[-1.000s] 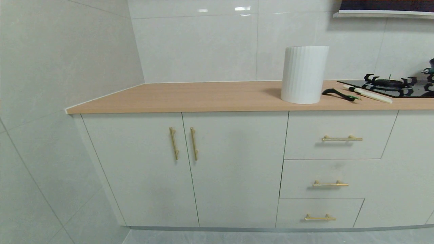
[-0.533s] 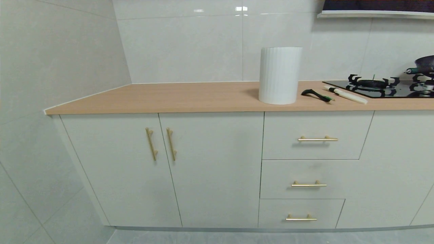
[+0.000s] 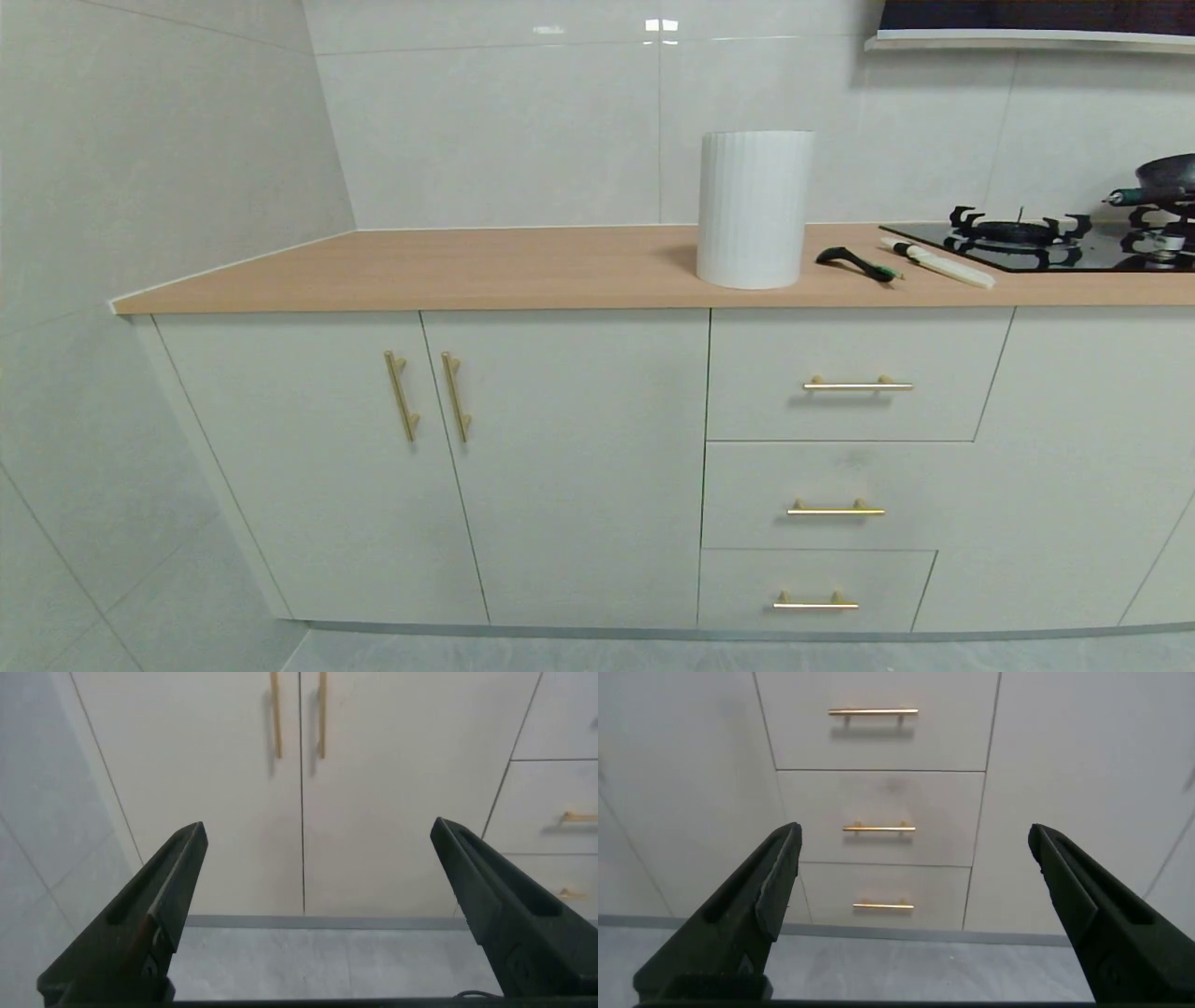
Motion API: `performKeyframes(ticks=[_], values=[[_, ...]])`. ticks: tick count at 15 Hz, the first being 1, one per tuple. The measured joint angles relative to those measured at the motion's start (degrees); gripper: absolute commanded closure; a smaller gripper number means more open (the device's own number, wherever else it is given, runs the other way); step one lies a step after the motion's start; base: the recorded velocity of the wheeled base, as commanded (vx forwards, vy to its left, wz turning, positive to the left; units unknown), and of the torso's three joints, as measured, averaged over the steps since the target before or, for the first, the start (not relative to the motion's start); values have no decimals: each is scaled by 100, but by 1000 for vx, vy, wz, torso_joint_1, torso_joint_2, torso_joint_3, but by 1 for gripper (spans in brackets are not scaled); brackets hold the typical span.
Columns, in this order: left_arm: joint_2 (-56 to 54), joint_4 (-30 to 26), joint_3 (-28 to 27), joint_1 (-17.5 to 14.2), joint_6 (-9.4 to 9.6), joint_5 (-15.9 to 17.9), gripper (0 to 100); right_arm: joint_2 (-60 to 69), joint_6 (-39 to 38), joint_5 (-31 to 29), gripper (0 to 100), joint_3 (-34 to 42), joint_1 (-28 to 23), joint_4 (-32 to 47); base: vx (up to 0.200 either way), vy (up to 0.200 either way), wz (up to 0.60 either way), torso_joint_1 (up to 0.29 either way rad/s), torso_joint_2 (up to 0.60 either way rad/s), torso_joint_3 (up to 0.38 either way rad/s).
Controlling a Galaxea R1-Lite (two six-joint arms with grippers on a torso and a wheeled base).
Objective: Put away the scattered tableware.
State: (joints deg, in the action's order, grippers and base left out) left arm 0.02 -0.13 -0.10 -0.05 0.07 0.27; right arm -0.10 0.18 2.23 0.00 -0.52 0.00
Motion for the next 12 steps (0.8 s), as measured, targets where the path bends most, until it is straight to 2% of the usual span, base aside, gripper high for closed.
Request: performKeyframes(ticks=[6,12], values=[[0,2,0,-5,0,-2,0,2,-5,-13,0,0,1,0,200,0,0,4,2,2],[0,6,0,0,2,0,0,2,20,0,0,0,0,0,0,0,0,0,0,0]])
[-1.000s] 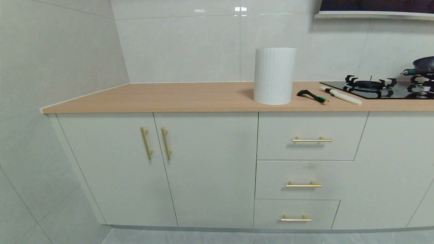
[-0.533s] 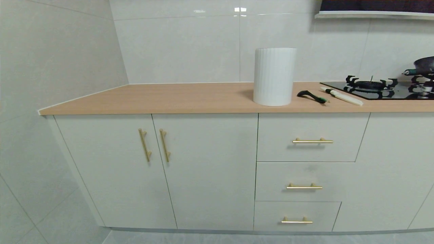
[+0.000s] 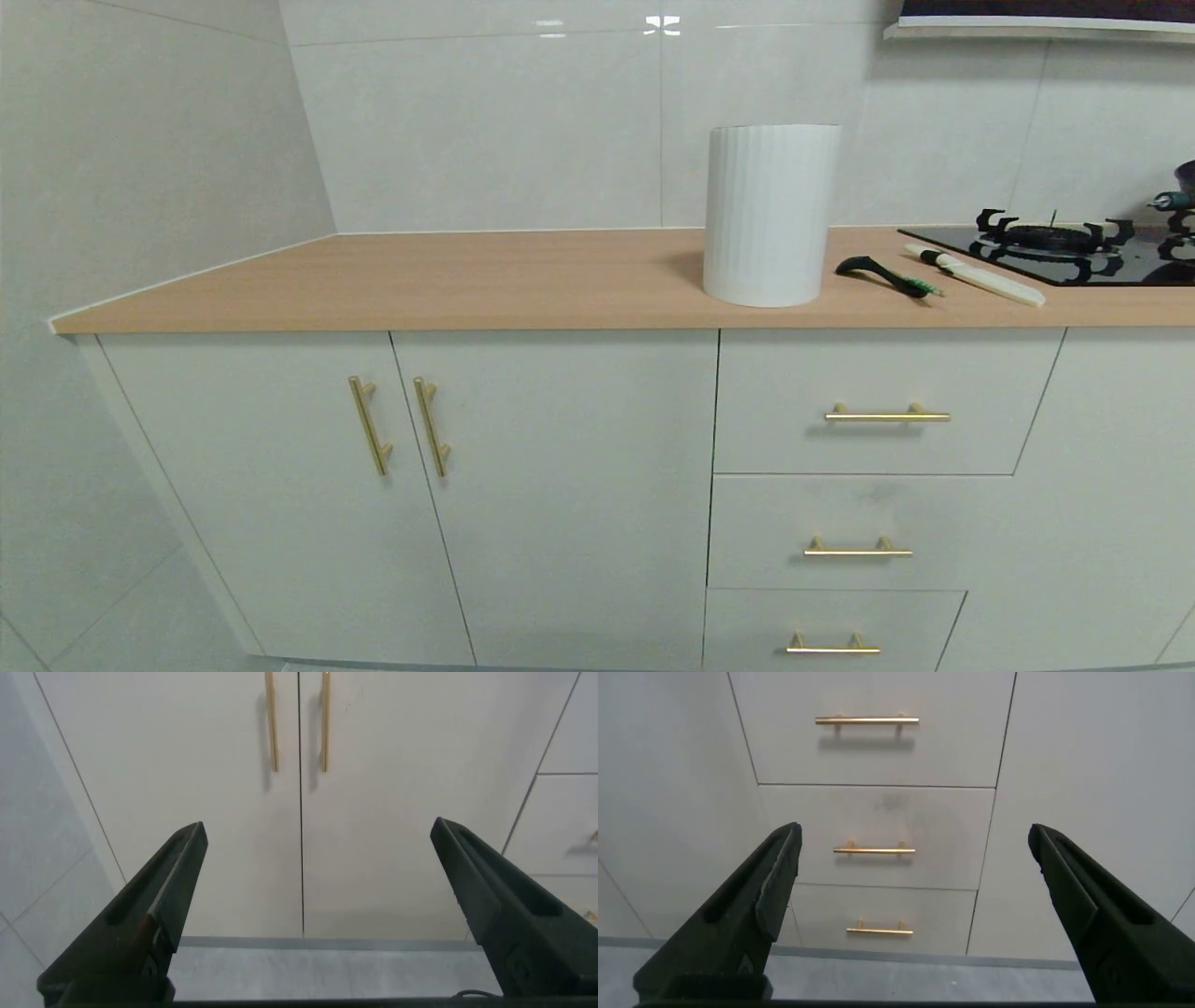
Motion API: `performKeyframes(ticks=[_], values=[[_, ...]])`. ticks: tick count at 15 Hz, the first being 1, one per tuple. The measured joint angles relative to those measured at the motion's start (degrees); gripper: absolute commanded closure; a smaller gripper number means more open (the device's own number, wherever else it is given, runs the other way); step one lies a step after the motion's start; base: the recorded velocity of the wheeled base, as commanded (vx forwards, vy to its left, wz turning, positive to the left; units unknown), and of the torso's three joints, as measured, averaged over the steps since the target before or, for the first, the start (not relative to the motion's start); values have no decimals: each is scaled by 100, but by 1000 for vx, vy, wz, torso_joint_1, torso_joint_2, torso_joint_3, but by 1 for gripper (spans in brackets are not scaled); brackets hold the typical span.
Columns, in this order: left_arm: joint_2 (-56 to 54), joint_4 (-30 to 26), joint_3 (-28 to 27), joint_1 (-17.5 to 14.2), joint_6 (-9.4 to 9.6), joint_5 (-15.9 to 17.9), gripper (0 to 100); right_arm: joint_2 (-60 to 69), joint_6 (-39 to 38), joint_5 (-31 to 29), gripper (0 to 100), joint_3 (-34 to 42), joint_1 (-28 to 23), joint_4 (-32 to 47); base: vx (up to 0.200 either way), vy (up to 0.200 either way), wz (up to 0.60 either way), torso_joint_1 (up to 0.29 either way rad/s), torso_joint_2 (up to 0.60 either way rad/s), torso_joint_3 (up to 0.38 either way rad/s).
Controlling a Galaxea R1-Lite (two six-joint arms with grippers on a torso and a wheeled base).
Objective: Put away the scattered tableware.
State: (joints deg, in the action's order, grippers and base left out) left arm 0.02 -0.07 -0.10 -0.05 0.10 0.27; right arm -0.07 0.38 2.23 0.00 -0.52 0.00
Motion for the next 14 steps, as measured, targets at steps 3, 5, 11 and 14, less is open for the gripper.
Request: performKeyframes(ticks=[3,5,11,14], values=[[0,-2,0,-2,0,0,0,2,11,-23,0,0,1,-5,0,0,0,0,0,0],[0,-2,0,-2,-2,0,0,0,0,-38,0,-44,4,-27,0,0,0,0,0,0],[0,-2,0,-2,0,0,0,-1354,-87,332,0,-950,330,137,0,0,0,0,0,0],[0,-2,0,-2,-2,-2,0,-3073,-119,494,0,-1320,619,115,0,0,0,0,0,0]])
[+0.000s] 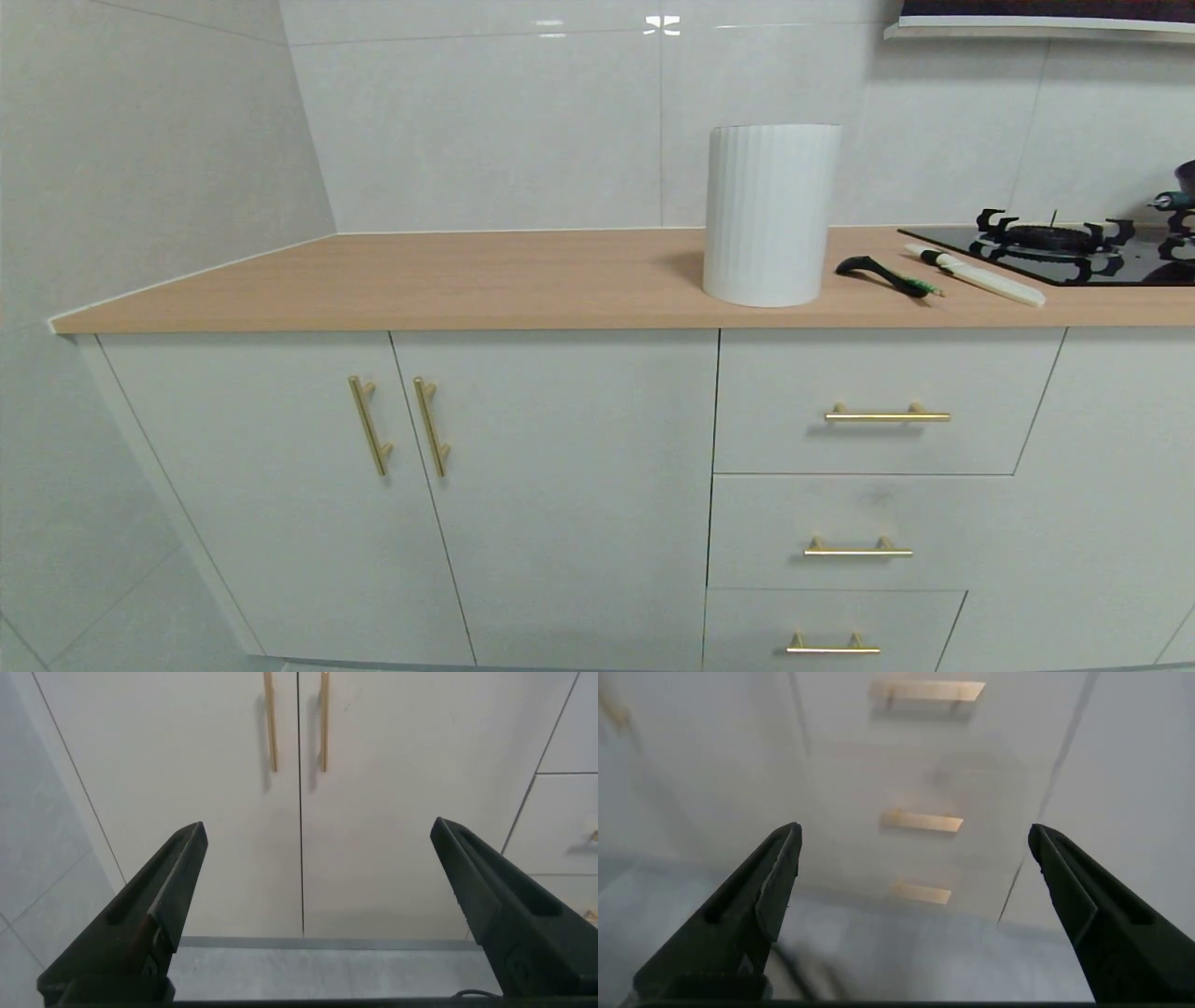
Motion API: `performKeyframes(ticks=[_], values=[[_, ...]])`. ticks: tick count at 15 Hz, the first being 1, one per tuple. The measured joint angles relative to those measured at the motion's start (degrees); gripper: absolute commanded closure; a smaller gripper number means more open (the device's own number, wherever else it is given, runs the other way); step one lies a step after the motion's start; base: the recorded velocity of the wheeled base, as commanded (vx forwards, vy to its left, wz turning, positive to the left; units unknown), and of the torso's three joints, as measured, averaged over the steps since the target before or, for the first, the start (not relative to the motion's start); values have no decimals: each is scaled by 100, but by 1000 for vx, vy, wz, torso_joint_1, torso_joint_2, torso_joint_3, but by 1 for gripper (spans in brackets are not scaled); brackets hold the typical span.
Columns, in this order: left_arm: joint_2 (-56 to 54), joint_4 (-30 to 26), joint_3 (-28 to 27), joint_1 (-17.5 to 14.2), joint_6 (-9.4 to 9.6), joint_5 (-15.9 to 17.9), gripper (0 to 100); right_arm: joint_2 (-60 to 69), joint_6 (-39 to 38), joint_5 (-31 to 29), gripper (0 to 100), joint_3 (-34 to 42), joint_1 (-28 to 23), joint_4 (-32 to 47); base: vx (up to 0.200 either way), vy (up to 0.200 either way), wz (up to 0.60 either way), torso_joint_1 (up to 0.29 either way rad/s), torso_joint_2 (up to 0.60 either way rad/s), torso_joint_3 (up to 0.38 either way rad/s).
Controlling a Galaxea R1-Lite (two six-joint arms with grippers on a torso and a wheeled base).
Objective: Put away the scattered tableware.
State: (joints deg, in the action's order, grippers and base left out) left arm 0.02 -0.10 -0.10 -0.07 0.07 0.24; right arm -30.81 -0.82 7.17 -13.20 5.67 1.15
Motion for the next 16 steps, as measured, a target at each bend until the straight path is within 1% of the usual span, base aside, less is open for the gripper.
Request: performKeyframes(ticks=[3,6,8,11,13,16], values=[[0,0,0,0,2,2,0,-2030,-41,60,0,-560,232,-317,0,0,0,0,0,0],[0,0,0,0,0,2,0,-4075,-63,74,0,-1074,358,-1045,0,0,0,0,0,0],[0,0,0,2,0,2,0,-5310,-74,84,0,-1414,375,-1521,0,0,0,0,0,0],[0,0,0,0,2,0,0,-6707,-82,85,0,-1755,304,-2186,0,0,0,0,0,0],[0,0,0,0,2,2,0,-7614,-82,7,0,-1843,260,-2884,0,0,0,0,0,0],[0,0,0,0,2,2,0,-8764,-85,-356,0,-1783,205,-4489,0,0,0,0,0,0]])
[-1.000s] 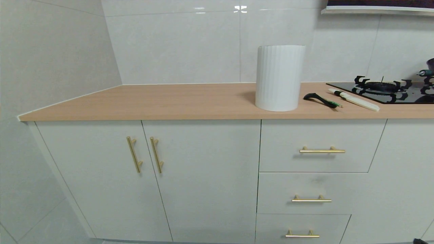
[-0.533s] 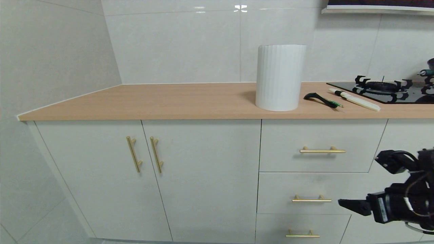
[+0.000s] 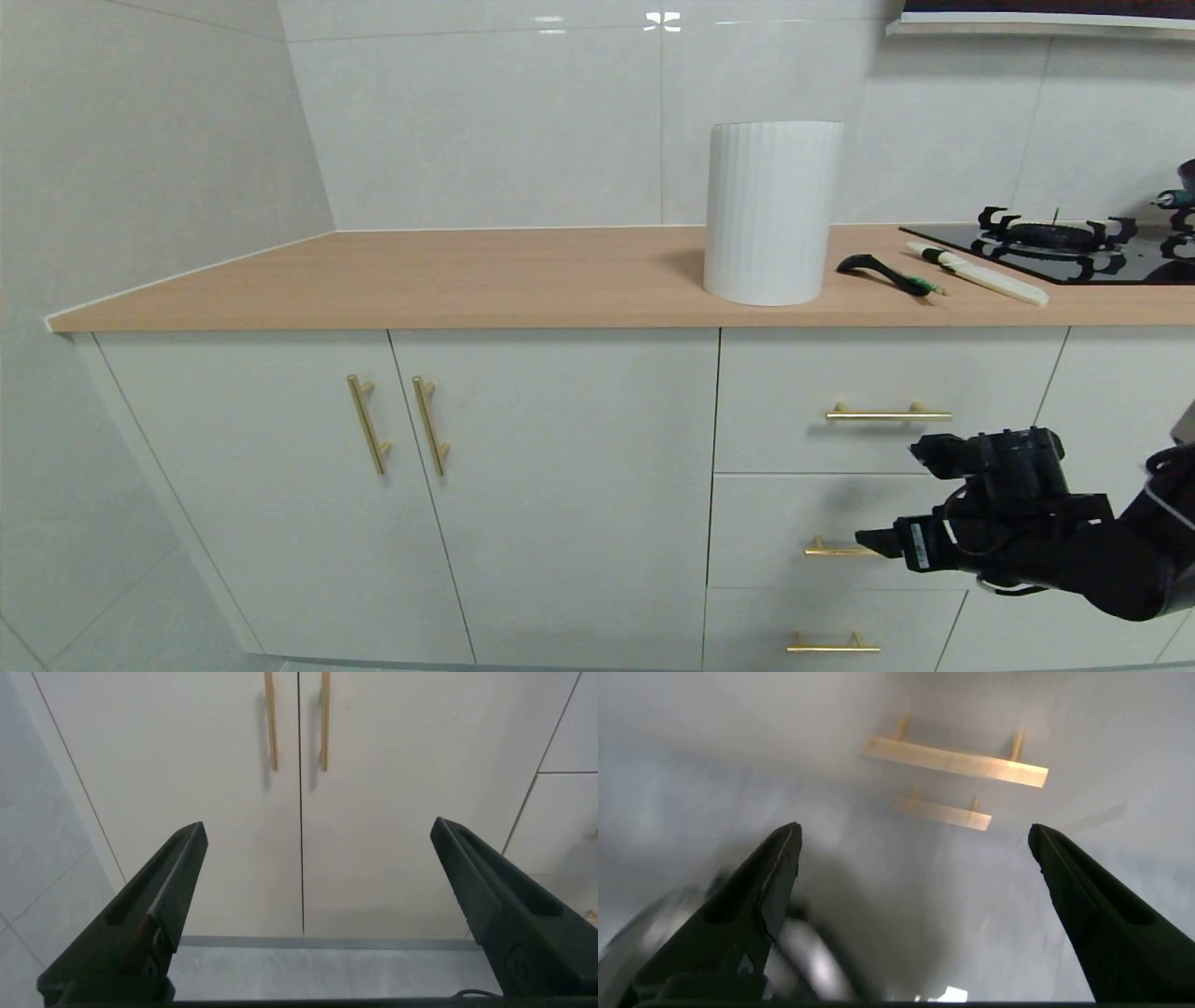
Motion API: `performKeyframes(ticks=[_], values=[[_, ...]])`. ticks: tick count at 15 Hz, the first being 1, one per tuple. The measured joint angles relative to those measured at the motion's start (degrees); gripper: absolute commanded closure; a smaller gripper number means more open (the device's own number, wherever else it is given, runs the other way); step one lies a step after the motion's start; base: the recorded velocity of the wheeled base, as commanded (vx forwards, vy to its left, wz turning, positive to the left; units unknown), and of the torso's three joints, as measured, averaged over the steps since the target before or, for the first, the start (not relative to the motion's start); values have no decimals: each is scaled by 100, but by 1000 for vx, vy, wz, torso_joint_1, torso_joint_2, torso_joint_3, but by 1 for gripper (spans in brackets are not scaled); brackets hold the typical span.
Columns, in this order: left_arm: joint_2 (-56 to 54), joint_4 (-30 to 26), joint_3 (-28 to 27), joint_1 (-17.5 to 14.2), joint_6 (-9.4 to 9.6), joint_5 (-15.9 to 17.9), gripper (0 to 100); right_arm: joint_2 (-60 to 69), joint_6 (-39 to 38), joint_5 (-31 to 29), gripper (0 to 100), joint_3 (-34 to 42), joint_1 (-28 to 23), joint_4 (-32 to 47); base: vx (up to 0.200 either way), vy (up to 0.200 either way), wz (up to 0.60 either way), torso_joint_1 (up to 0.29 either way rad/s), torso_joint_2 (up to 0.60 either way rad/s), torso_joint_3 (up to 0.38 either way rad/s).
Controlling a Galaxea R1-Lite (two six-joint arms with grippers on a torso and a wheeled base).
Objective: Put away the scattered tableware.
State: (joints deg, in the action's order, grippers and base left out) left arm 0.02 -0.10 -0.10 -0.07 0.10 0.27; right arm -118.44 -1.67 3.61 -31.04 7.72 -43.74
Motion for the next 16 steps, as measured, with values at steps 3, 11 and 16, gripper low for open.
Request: performKeyframes(ticks=[3,11,16], values=[[0,0,0,0,0,0,0,-909,1,-412,0,22,-15,-1141,0,0,0,0,0,0],[0,0,0,0,0,-2,0,-2031,-341,-955,0,-495,-100,-1727,0,0,0,0,0,0],[0,0,2,0,0,0,0,-2345,-344,-984,0,-870,-160,-1691,0,0,0,0,0,0]])
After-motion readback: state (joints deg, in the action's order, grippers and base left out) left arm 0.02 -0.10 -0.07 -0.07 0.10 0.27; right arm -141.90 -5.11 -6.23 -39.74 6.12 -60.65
